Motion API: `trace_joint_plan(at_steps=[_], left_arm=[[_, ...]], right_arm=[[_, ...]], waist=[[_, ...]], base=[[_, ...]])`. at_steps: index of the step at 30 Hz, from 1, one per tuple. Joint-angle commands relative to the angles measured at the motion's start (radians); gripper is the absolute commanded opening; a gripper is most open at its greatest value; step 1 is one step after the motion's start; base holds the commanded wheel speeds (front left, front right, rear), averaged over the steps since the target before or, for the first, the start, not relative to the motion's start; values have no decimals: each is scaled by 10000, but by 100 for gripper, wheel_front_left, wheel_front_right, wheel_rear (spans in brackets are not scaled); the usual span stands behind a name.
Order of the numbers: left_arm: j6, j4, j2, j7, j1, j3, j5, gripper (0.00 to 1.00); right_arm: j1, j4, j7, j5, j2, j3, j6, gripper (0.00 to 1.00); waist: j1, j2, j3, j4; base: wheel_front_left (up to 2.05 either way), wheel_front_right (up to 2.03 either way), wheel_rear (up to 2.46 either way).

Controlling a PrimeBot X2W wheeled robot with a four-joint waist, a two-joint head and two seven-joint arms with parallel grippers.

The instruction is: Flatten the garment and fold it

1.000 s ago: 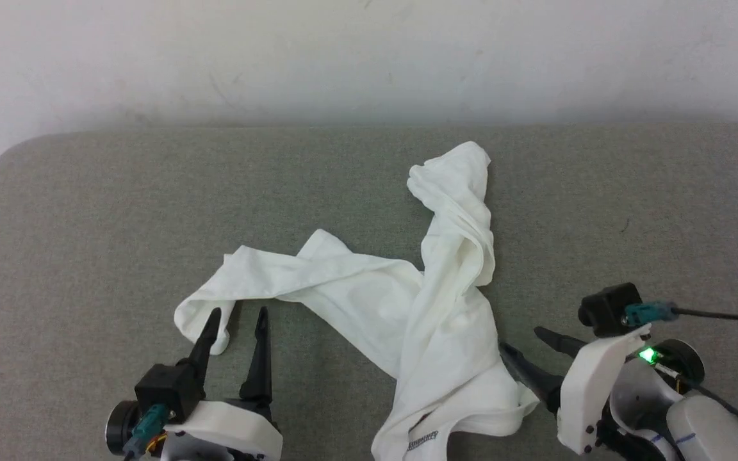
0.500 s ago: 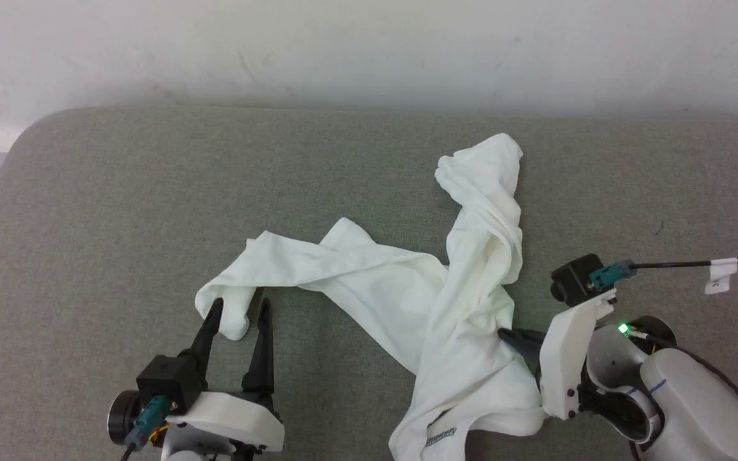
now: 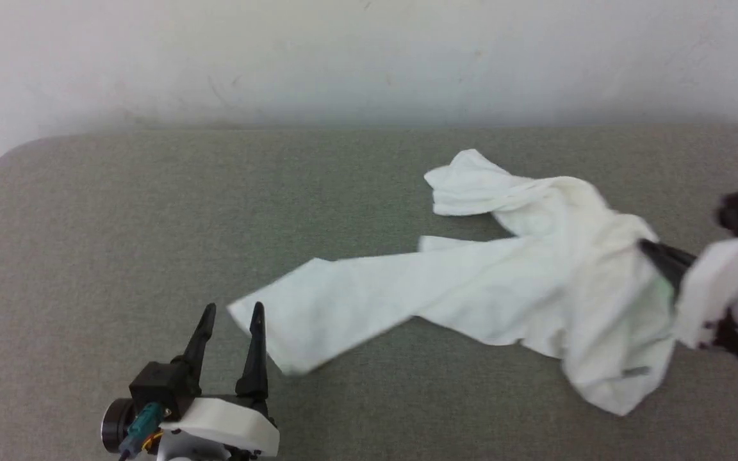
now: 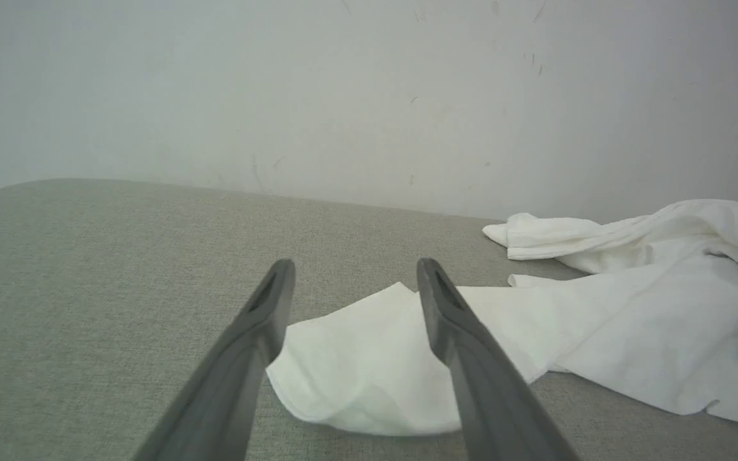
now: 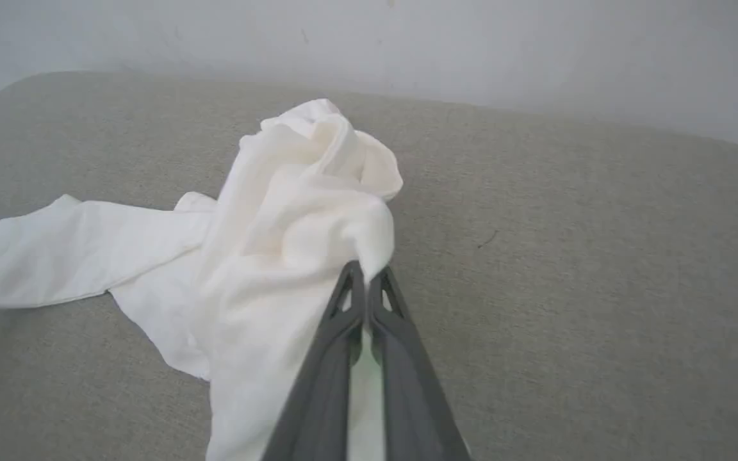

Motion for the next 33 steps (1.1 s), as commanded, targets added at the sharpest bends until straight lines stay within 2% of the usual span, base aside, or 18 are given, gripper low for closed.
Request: trace_joint_plan(at_steps=[1,6,8,9,13,20,28,33], left_arm=[[56,-42,44,-46,111,12,-25,100],[59,-83,32,-46,165,30,-48,100],[54,-98,34,-46,166,42,-44,100],[51,-106,37,-46,158,30,-29,100],[39,-109,93,-47,133,26,2,100],[84,-77,235,-38,171,46,11,100],[62,5,396,131,156,-54,13,100],[-177,99,374,561,-41,-431,-23,100]], right_arm=[[479,123,34,-102,-22,-559,-9,0],[1989,753,-224,-571,565,-2750,-9,2],[2352,881,-530,-732,980,-3179,-9,45],[2459,845,-813,-845,1172,-3349,-9,100],[2696,331,-2260,-1421,1891,-3866,-9,100],[3138,-1443,-4175,-3283,2842,-3784,-9,100],[4124,-3258,-4975,-4105,3542,-2814,-9,100],[4686,-3805,-4900,-4302,3765,-2369,-9,100]], waist=[[0,0,-50,-122],[0,0,-9,-281],[0,0,19,-339],[0,0,31,-358],[0,0,18,-445],[0,0,-124,-598],[0,0,-376,-626],[0,0,-469,-656]], base=[[0,0,0],[0,0,0],[0,0,0],[0,0,0],[0,0,0],[0,0,0],[0,0,0],[0,0,0]])
